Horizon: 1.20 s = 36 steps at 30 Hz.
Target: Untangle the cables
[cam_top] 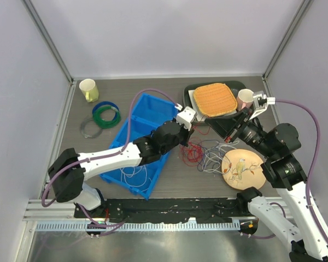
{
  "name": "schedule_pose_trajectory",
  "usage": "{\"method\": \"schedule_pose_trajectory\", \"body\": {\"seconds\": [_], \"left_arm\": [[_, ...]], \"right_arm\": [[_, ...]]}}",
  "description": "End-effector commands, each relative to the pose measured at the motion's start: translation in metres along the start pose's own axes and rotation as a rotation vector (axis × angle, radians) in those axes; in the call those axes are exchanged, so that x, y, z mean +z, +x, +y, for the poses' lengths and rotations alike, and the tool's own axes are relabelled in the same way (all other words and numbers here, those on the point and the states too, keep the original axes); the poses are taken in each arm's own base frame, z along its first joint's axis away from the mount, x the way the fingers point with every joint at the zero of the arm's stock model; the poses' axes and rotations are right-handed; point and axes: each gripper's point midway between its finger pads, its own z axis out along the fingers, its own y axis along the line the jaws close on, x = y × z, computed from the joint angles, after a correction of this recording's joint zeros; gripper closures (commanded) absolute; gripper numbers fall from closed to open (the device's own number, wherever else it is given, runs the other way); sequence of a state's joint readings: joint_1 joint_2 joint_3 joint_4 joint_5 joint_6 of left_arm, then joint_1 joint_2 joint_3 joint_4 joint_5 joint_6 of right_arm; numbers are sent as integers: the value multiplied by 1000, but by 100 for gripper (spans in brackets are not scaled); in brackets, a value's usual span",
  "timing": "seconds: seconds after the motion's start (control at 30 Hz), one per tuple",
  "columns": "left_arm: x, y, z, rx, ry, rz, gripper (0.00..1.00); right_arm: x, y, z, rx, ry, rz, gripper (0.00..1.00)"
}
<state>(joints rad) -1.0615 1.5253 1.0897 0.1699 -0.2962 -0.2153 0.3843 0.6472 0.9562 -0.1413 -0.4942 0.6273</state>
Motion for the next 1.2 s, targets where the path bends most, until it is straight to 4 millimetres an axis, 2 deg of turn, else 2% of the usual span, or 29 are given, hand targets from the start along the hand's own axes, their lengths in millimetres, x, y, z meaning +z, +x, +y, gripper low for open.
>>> {"method": "schedule_pose_trajectory", "body": {"seconds": [0.0,0.07,0.1,0.13,0.17,0.23,0.27,0.33,0.37,0.4,0.43,0.47,0.5,0.53,0.57,0.63,0.67,0.7,0.73,0.8,0.83,0.87,0.9,0.93,1.0,1.13,1.17], "left_arm": [[-15,-17,-10,-56,64,-74,100],[-27,-27,-3,-75,34,-91,100],[-32,-25,6,-79,-8,-73,100],[-44,-40,10,-106,-21,-102,100],[-50,-45,12,-116,-28,-109,100],[-65,-53,19,-135,-49,-117,100],[-80,-69,21,-170,-45,-155,100],[-96,-78,30,-207,-82,-174,100],[-111,-96,35,-243,-87,-223,100],[-117,-94,39,-239,-104,-207,100],[-124,-102,45,-254,-126,-229,100],[-134,-111,48,-265,-131,-250,100],[-137,-109,51,-265,-145,-240,100],[-143,-116,54,-273,-154,-252,100],[-147,-119,58,-287,-178,-258,100],[-153,-121,61,-300,-190,-254,100],[-155,-123,65,-303,-209,-260,100],[-159,-123,67,-312,-216,-260,100],[-162,-126,69,-318,-222,-267,100],[-169,-129,76,-327,-258,-271,100],[-175,-135,81,-337,-283,-282,100],[-179,-129,89,-324,-330,-248,100],[-186,-130,106,-329,-431,-261,100],[-192,-137,112,-342,-476,-273,100],[-204,-136,129,-327,-582,-271,100],[-229,-155,140,-353,-618,-316,100],[-233,-157,141,-351,-616,-322,100]], "right_arm": [[0,-21,0,-29,44,-68,99],[0,-23,-13,-29,115,-80,99],[0,-25,-21,-34,154,-90,97],[0,-22,-32,-36,204,-82,91],[-1,-29,-44,-46,272,-115,77],[-3,-30,-62,-62,355,-127,59],[-2,-31,-71,-66,397,-132,42],[-5,-30,-89,-94,480,-124,33],[-2,-20,-100,-94,511,-89,28],[-3,-10,-109,-91,533,-58,27],[-1,0,-113,-97,529,-20,27],[0,23,-125,-132,522,56,27],[6,37,-115,-151,424,101,27],[8,49,-113,-177,377,124,27],[7,79,-122,-196,342,189,26],[13,98,-105,-230,197,217,25],[12,117,-107,-228,172,253,24],[14,119,-103,-274,132,246,24],[14,134,-100,-283,100,274,24],[16,140,-97,-350,62,285,24],[18,150,-96,-363,47,313,24],[18,154,-99,-380,55,327,25],[17,161,-103,-414,52,358,25],[17,170,-106,-422,55,389,25],[19,176,-116,-448,96,407,25],[29,202,-128,-514,102,504,25],[32,220,-134,-516,112,571,25]]}}
